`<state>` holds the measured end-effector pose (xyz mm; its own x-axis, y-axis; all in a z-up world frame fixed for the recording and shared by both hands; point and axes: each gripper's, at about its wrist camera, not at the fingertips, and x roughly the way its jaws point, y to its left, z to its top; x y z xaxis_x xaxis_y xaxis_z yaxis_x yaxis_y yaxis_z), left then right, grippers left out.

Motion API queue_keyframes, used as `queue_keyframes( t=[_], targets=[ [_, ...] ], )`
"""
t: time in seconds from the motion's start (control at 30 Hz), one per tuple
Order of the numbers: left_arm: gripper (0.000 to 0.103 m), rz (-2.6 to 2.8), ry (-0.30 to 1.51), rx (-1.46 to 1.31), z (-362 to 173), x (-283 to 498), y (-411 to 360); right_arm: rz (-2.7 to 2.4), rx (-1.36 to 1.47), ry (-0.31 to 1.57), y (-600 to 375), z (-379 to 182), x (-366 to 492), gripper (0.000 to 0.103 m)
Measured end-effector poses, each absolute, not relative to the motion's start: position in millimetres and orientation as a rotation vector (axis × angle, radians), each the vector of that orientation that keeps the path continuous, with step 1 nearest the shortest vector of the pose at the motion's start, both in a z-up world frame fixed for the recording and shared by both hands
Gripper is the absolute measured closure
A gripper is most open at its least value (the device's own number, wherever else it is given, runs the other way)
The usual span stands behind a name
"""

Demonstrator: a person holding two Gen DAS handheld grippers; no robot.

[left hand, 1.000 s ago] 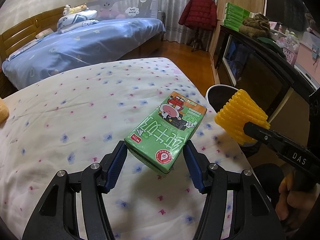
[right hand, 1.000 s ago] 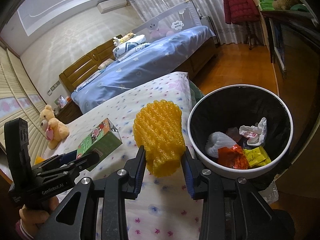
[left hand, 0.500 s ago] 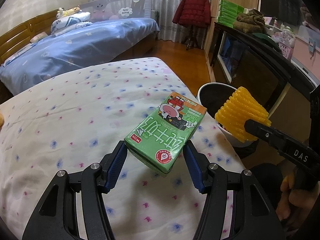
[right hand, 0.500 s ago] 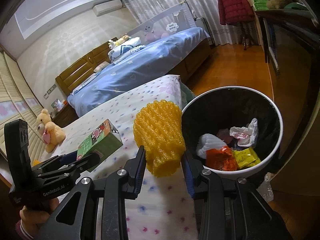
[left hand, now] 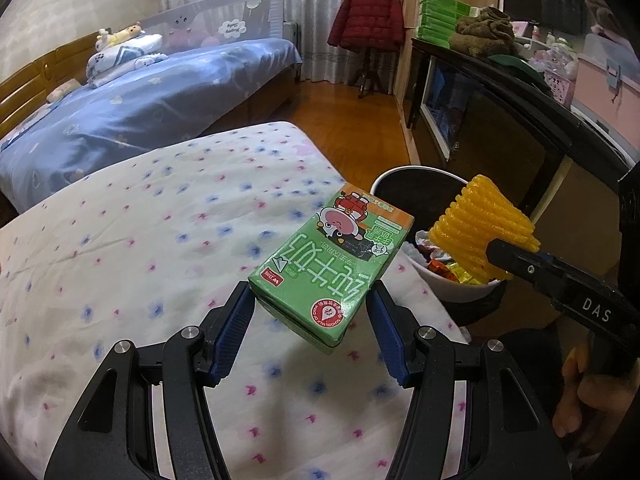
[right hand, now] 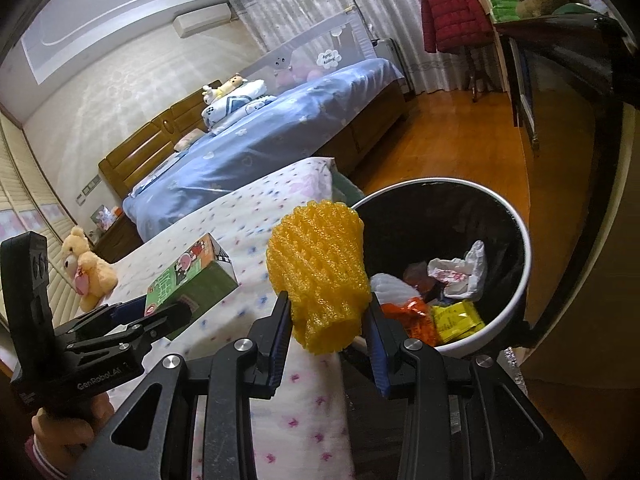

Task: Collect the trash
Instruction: 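Carry the foam net and juice box over the bin with both tools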

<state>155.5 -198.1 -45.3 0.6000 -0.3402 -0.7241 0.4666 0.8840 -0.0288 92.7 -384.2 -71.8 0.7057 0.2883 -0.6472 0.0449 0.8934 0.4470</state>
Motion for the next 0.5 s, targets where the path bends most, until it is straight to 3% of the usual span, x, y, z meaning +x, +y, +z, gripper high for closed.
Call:
queue_keyframes(
  t=[0.5],
  targets=[
    [0.045, -0.504, 0.783, 0.205, -39, 162, -227, 0.092, 0.446, 0.793, -409, -75, 101, 0.068]
  ],
)
